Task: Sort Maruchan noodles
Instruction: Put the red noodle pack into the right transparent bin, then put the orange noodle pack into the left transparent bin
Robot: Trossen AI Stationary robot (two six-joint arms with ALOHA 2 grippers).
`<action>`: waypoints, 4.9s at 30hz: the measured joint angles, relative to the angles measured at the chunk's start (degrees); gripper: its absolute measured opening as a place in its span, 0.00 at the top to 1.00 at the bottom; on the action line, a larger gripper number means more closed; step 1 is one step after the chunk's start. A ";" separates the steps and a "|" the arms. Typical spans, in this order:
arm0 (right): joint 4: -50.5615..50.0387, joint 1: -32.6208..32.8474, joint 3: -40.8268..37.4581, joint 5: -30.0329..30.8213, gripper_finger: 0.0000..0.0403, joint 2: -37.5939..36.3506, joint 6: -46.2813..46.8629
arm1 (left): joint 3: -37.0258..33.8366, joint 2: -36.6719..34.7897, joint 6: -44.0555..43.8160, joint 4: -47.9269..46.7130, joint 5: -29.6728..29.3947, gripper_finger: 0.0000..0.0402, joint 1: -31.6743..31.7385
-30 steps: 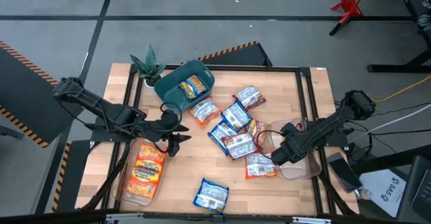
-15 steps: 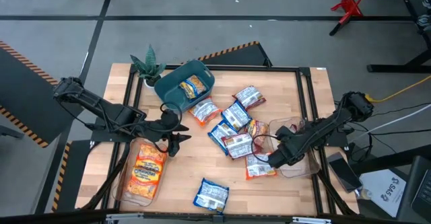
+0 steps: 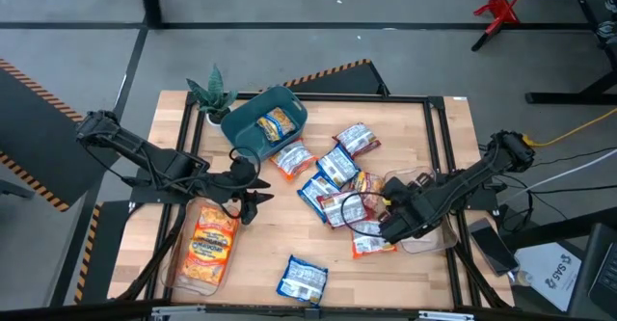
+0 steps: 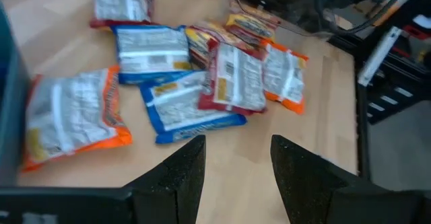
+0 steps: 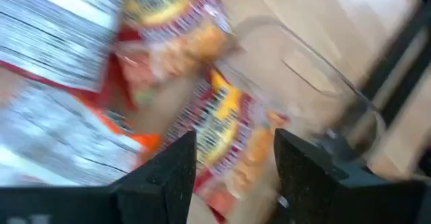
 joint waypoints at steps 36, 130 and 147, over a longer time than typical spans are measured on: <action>39.11 -0.02 0.14 10.05 0.41 15.62 -58.24 | -1.84 42.80 37.60 52.96 25.18 0.60 17.01; 13.91 -0.37 -10.92 -43.24 0.80 -1.89 -25.25 | -1.86 15.00 17.83 32.75 27.79 0.59 3.06; 5.95 -0.37 6.11 -28.46 0.32 -1.86 -23.74 | -1.73 24.31 23.90 47.96 25.30 0.59 4.84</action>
